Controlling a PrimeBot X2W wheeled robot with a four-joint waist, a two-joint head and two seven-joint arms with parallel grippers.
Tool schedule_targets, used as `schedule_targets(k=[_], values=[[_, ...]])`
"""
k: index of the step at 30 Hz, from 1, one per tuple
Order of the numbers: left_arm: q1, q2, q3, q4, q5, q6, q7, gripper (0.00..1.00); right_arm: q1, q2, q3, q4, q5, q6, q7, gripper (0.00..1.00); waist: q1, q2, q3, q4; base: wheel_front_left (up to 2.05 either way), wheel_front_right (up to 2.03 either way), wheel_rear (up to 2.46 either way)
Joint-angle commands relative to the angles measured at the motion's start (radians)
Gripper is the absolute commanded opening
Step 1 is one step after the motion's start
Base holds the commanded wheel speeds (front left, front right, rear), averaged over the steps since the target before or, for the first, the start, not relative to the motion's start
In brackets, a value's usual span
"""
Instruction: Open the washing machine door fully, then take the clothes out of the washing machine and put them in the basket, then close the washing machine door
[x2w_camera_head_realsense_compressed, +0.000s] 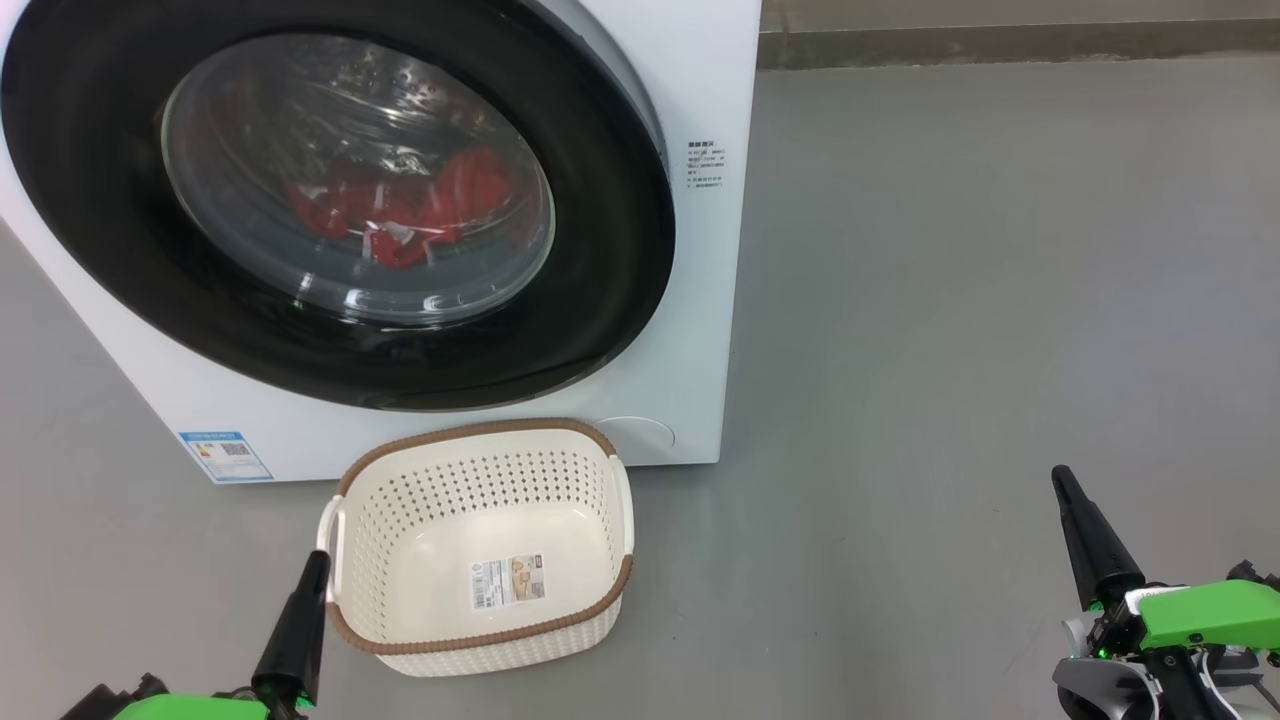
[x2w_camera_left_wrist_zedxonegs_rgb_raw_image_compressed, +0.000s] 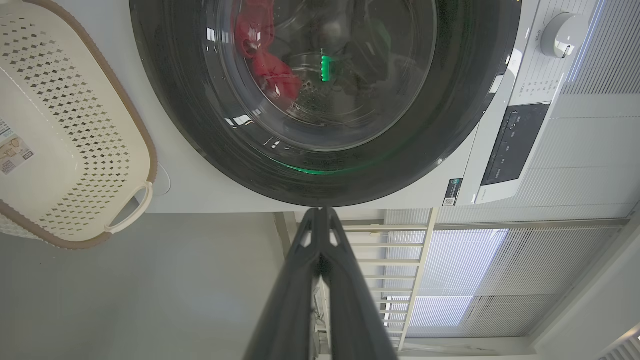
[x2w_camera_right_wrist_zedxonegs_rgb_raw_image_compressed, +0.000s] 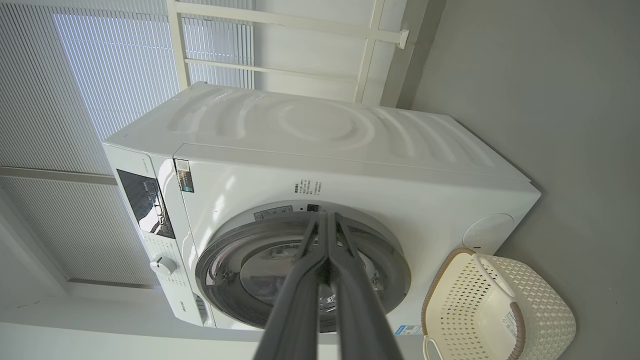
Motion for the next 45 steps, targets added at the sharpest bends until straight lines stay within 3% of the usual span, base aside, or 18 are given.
schedule_targets(k=[1, 4, 5, 6, 7, 8, 15, 21, 45], values=[[-0.041, 0.008, 0.036, -0.021, 0.008, -0.007, 0.004, 0.0, -0.042, -0.006, 0.013, -0.028, -0.006, -0.001, 0.004, 0.0, 0.0, 0.0, 0.0, 0.0, 0.0, 0.0, 0.0], [-0.041, 0.008, 0.037, -0.021, 0.009, -0.007, 0.004, 0.0, -0.042, -0.006, 0.013, -0.028, -0.006, -0.001, 0.005, 0.0, 0.0, 0.0, 0.0, 0.0, 0.0, 0.0, 0.0], [0.001, -0.001, -0.001, 0.003, 0.001, 0.0, 0.0, 1.0, 0.0, 0.001, 0.001, 0.004, 0.0, 0.0, 0.0, 1.0, 0.0, 0.0, 0.0, 0.0, 0.0, 0.0, 0.0], [0.004, -0.003, -0.003, 0.012, 0.001, 0.001, 0.0, 0.0, 0.003, 0.002, 0.003, 0.014, 0.0, 0.0, 0.0, 0.0, 0.0, 0.0, 0.0, 0.0, 0.0, 0.0, 0.0], [0.011, -0.006, -0.005, 0.023, 0.001, 0.001, 0.0, 0.0, 0.009, 0.007, 0.005, 0.026, 0.0, 0.0, 0.0, 0.0, 0.0, 0.0, 0.0, 0.0, 0.0, 0.0, 0.0], [0.02, -0.009, -0.006, 0.035, 0.001, 0.001, -0.001, 1.0, 0.019, 0.014, 0.006, 0.039, 0.0, 0.0, -0.001, 1.0, 0.0, 0.0, 0.0, 0.0, 0.0, 0.0, 0.0], [0.029, -0.01, -0.009, 0.019, 0.016, 0.001, -0.02, 1.0, 0.022, 0.014, 0.022, 0.031, -0.003, 0.0, -0.014, 1.0, 0.0023, 0.0, -0.001, 0.001, 0.0, 0.0, 0.0], [0.038, -0.008, -0.008, 0.002, 0.057, 0.0, -0.038, 1.0, 0.022, 0.006, 0.042, 0.022, -0.022, 0.0, -0.032, 1.0, 0.0001, 0.0, 0.001, 0.002, 0.0, 0.0, 0.0], [0.064, -0.006, -0.002, -0.043, 0.357, 0.0, -0.105, 1.0, 0.018, -0.031, 0.122, 0.02, -0.213, 0.0, -0.106, 1.0, 0.0, 0.0, 0.004, 0.003, 0.0, 0.0, 0.0]])
